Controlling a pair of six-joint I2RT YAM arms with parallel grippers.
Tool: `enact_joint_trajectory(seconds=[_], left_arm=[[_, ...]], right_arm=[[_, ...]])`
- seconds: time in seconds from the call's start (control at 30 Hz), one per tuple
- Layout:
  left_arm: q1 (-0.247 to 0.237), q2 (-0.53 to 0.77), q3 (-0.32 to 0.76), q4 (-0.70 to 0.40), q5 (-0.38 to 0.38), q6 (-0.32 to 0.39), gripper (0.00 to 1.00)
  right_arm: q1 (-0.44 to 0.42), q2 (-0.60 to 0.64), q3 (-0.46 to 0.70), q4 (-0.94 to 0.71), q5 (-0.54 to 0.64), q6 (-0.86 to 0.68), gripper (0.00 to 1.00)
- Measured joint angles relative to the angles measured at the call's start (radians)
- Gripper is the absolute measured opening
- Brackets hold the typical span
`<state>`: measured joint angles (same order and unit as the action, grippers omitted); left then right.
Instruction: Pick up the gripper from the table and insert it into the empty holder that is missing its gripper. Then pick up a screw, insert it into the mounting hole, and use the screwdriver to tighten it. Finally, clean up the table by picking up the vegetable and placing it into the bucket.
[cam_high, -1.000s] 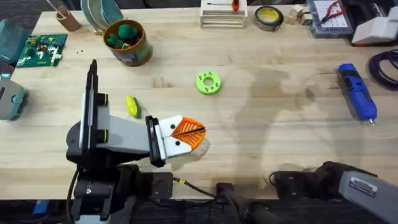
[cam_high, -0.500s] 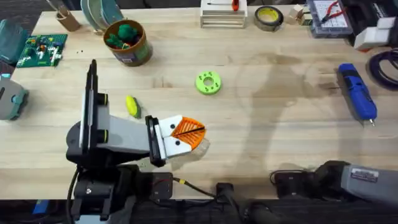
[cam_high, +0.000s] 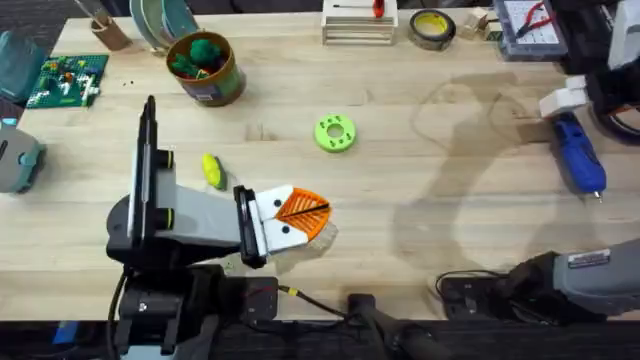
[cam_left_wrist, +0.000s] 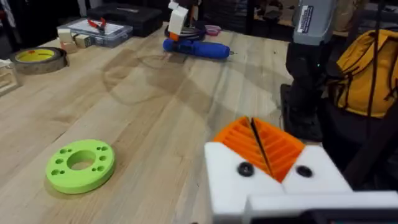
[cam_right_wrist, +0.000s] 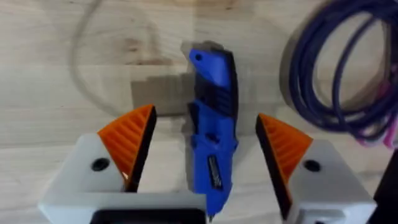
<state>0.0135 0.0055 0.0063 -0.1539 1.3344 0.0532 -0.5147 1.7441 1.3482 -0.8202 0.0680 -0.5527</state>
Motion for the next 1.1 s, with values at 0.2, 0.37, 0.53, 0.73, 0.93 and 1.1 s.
enact_joint_trajectory(seconds=[0.2, 0.37, 0.53, 0.73, 0.93, 1.1], left_arm=[[0.000, 0.000, 0.000, 0.000, 0.000, 0.000, 0.011], [0.000, 0.000, 0.000, 0.000, 0.000, 0.000, 0.011], [0.000, 0.000, 0.000, 0.000, 0.000, 0.000, 0.011], [0.000, 0.000, 0.000, 0.000, 0.000, 0.000, 0.011], [0.000, 0.000, 0.000, 0.000, 0.000, 0.000, 0.011], [0.000, 0.000, 0.000, 0.001, -0.005, 0.000, 0.011]], right_arm=[[-0.023, 0.049, -0.001, 0.048, -0.025, -0.037, 0.994], [-0.055, 0.076, -0.001, 0.056, -0.071, -0.047, 0.994], [-0.072, 0.121, -0.001, 0.056, -0.120, -0.048, 0.994], [-0.074, 0.152, -0.001, 0.059, -0.140, -0.051, 0.994], [-0.084, 0.165, -0.001, 0.047, -0.144, -0.051, 0.994], [-0.085, 0.167, -0.001, 0.034, -0.125, -0.051, 0.994]])
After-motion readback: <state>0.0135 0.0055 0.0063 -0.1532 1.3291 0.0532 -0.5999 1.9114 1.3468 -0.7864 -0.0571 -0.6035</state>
